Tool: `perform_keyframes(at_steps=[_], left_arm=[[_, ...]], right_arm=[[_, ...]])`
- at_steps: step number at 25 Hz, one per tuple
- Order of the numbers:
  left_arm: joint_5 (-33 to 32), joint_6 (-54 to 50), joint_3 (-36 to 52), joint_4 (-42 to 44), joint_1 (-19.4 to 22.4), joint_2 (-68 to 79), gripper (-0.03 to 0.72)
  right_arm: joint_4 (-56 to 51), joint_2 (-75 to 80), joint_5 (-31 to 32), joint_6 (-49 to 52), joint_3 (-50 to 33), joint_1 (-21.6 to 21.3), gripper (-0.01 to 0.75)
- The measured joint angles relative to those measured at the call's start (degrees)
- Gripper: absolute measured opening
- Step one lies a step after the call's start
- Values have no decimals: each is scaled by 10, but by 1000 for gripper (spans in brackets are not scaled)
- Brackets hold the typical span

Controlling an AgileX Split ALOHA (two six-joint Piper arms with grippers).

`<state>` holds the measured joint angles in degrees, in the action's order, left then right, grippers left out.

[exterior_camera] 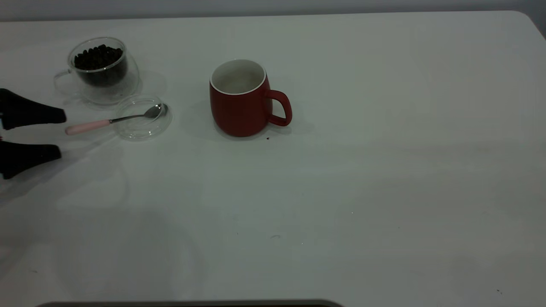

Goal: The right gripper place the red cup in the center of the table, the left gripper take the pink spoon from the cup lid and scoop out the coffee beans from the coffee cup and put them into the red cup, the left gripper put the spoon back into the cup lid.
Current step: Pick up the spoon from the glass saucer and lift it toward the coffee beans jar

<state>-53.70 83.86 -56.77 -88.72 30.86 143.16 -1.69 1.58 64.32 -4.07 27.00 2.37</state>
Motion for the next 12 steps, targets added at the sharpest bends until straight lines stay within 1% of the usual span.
perform_keyframes(at_steps=[8,12], left_arm=[[-11,-1,-31,-16,-43,15,710],[-11,-4,-41,-28,-58,16,698]], right_arm=[[0,0,0,0,0,0,586],[0,0,0,0,0,0,586]])
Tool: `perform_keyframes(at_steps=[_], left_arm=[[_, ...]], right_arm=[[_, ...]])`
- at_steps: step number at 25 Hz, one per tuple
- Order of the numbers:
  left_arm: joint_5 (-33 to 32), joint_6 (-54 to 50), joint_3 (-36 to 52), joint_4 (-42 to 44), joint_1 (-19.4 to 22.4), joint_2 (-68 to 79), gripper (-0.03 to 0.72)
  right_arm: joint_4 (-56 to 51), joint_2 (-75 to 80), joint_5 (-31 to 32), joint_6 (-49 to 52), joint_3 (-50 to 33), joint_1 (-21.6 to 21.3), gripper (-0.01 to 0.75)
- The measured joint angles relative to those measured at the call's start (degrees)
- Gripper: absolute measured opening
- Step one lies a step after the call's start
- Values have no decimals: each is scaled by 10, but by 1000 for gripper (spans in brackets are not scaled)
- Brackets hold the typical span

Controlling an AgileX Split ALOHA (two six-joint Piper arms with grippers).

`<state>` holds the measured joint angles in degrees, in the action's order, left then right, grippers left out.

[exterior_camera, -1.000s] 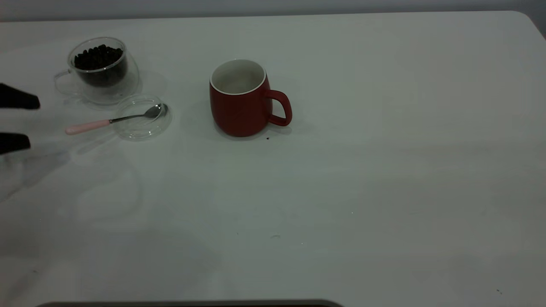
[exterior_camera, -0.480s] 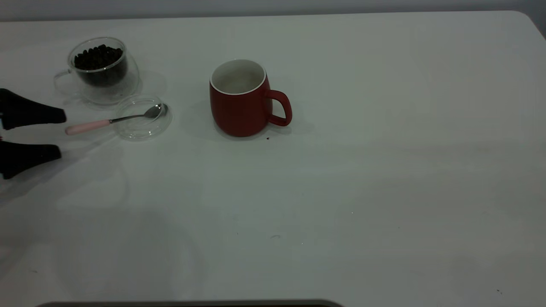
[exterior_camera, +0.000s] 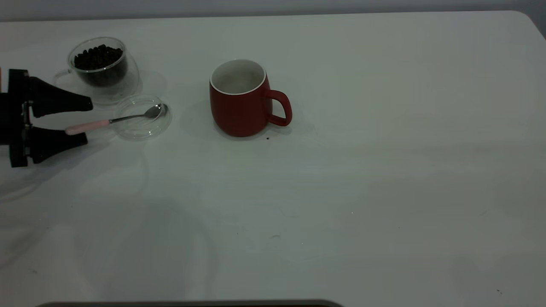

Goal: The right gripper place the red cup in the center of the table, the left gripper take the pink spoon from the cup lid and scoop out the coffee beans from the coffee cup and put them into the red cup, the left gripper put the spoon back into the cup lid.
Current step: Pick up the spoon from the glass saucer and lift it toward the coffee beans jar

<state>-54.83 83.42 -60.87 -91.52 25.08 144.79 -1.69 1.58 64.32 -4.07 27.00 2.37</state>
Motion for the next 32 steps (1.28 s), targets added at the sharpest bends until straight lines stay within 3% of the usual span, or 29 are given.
perform_keyframes(at_steps=[5,16,23,32], left_arm=[[0,-1,-1,-2,-5,3,592],[0,5,-1,-2,-5,3,131],[0,13,-1,18,1,-3,123],[-9,-73,-1,159,40,-87,123]], right_arm=[[0,0,0,0,0,0,586],[0,0,0,0,0,0,586],[0,0,0,0,0,0,586],[0,0,0,0,0,0,586]])
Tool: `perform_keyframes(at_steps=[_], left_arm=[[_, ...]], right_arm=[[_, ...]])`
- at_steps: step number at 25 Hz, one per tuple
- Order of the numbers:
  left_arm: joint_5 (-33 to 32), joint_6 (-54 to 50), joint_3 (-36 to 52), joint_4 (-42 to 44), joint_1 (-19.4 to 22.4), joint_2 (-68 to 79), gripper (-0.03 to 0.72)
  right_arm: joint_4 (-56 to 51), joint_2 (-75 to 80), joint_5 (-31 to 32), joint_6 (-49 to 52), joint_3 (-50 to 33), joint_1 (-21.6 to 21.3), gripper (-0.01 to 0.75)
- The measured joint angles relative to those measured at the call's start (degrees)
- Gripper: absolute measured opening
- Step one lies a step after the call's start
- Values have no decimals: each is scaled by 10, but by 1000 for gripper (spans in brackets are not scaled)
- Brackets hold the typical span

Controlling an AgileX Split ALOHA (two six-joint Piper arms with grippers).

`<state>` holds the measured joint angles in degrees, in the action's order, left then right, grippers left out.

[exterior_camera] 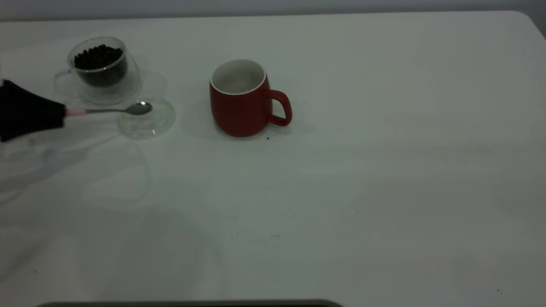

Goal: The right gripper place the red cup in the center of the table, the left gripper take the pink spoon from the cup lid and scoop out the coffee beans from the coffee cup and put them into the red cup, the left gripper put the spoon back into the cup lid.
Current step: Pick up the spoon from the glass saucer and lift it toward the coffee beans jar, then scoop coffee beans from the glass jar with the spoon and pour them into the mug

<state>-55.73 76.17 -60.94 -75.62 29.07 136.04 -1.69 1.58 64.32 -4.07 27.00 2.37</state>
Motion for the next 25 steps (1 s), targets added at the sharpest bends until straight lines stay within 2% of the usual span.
perform_keyframes(at_steps=[5,10,13,25], left_arm=[[6,-8,-2,20,4,-100,123],[65,-13,-8,24,4,-171,123],[84,-13,-24,32,4,-164,123],[83,-6,-96,36,4,-71,123]], right_arm=[[0,0,0,0,0,0,586],[0,0,0,0,0,0,586],[0,0,0,0,0,0,586],[0,0,0,0,0,0,586]])
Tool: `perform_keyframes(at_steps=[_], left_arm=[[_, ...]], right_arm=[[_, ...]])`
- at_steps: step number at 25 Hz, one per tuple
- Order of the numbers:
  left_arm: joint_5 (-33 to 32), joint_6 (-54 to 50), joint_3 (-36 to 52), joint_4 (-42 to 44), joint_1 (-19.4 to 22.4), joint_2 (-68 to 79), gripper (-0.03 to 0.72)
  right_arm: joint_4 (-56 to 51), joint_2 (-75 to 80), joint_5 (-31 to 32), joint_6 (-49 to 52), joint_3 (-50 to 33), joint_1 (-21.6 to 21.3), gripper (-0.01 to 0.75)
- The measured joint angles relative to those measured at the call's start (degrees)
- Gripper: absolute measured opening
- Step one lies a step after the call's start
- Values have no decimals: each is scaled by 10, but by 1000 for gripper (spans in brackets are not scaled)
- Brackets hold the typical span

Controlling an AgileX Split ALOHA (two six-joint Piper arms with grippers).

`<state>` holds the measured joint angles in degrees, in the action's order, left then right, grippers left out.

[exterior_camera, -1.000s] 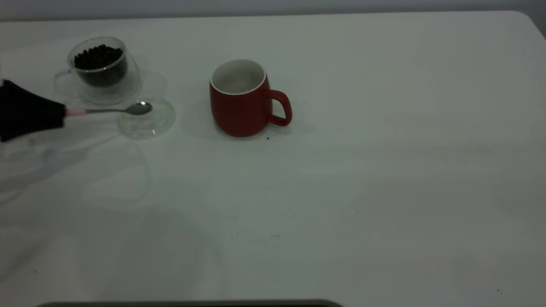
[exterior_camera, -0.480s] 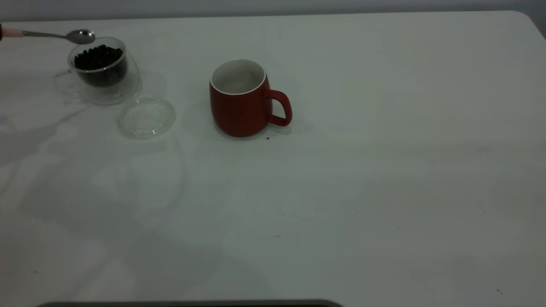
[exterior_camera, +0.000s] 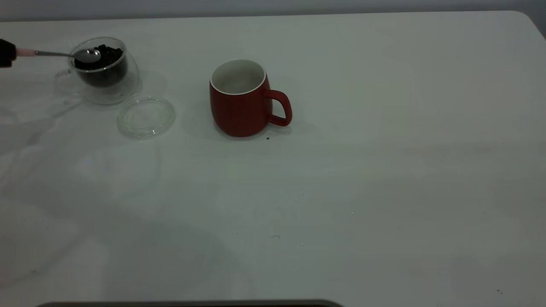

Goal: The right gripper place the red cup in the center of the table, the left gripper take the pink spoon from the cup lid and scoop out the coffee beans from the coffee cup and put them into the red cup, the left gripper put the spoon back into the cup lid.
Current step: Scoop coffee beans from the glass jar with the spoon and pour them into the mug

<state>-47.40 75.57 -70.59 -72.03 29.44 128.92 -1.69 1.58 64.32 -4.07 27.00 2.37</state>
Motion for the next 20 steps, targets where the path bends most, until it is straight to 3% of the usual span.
perform_keyframes(at_steps=[20], left_arm=[[-41,-81,-29,-10,0,52,123]], right_arm=[[0,0,0,0,0,0,586]])
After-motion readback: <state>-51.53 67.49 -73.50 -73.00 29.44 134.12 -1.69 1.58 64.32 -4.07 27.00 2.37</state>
